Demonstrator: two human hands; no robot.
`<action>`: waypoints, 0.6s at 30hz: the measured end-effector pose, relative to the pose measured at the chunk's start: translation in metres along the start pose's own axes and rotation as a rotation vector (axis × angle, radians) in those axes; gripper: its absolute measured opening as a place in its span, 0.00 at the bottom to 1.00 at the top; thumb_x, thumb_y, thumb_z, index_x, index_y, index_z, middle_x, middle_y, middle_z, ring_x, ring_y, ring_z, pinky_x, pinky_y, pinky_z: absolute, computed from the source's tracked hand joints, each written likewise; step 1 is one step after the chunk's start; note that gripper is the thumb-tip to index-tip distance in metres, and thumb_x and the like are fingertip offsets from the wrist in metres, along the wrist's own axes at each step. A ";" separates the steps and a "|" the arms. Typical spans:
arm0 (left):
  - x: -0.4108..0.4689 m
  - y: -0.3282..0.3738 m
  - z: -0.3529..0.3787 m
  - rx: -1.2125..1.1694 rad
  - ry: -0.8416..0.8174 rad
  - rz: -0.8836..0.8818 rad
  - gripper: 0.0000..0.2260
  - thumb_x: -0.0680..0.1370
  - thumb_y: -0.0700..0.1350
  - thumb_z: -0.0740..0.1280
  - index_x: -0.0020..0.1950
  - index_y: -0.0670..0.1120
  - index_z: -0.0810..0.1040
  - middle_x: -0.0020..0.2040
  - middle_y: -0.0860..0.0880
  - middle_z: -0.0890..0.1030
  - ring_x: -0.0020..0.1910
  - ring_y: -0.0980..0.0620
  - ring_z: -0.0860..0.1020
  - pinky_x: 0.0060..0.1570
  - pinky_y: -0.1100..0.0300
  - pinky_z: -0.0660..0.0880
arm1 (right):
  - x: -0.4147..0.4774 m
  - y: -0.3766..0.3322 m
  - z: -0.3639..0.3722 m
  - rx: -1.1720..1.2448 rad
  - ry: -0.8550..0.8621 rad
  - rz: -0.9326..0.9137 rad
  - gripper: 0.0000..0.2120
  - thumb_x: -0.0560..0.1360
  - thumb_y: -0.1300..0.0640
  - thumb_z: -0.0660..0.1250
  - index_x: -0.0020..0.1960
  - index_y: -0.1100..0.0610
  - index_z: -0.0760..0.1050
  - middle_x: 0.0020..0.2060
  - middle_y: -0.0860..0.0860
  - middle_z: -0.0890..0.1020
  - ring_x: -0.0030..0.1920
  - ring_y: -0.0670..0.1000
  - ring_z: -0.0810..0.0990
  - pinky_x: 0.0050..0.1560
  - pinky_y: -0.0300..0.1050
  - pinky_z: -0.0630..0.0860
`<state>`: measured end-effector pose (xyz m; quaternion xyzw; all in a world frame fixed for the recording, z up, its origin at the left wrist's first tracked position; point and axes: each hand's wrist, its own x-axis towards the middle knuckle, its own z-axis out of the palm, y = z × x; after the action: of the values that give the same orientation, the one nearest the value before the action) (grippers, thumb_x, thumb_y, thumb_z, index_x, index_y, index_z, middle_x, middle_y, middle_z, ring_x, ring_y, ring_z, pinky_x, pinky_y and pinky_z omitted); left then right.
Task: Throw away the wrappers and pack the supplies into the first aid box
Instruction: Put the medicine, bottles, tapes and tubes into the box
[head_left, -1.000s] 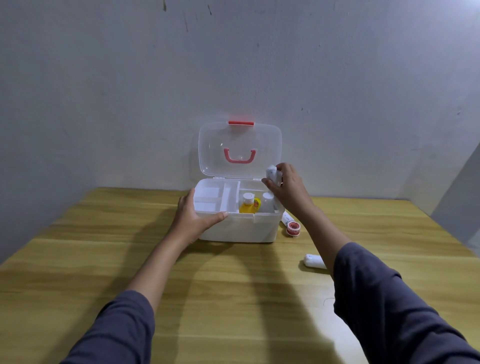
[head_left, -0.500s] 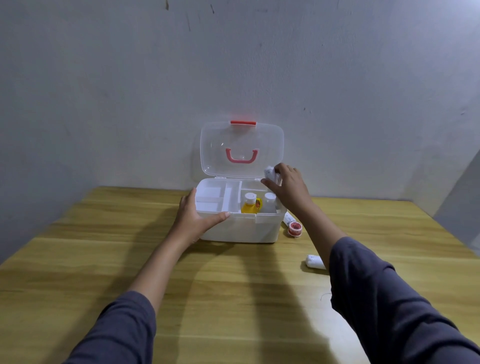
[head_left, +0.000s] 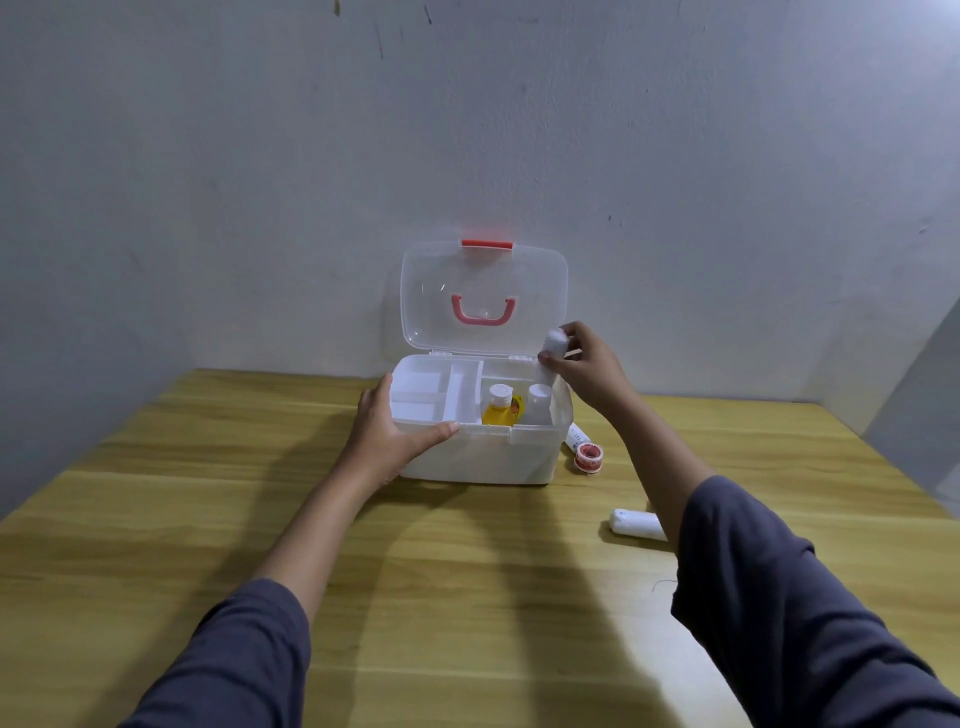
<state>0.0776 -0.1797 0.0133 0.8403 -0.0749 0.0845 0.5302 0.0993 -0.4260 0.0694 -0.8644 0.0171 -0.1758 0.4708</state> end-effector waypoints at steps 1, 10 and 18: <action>0.000 -0.001 0.000 0.001 0.002 -0.004 0.45 0.67 0.53 0.78 0.77 0.48 0.58 0.73 0.48 0.63 0.72 0.50 0.64 0.63 0.60 0.62 | -0.001 0.000 -0.001 -0.005 -0.020 -0.012 0.14 0.72 0.58 0.69 0.56 0.57 0.71 0.50 0.54 0.76 0.46 0.56 0.77 0.43 0.47 0.76; 0.001 -0.002 0.000 0.002 -0.001 -0.014 0.46 0.67 0.53 0.78 0.78 0.48 0.57 0.73 0.48 0.62 0.72 0.50 0.63 0.63 0.60 0.62 | 0.003 -0.007 -0.015 -0.400 -0.103 -0.119 0.13 0.71 0.58 0.70 0.55 0.55 0.75 0.51 0.58 0.80 0.46 0.56 0.77 0.45 0.47 0.75; 0.000 0.000 0.000 0.004 0.005 -0.010 0.44 0.67 0.53 0.78 0.77 0.49 0.60 0.71 0.48 0.64 0.68 0.52 0.65 0.61 0.60 0.63 | -0.004 0.001 -0.007 -0.509 -0.266 -0.132 0.13 0.73 0.63 0.65 0.57 0.60 0.79 0.54 0.57 0.82 0.45 0.48 0.74 0.42 0.36 0.69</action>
<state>0.0779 -0.1792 0.0134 0.8416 -0.0693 0.0840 0.5290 0.0938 -0.4314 0.0704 -0.9694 -0.0573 -0.0812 0.2244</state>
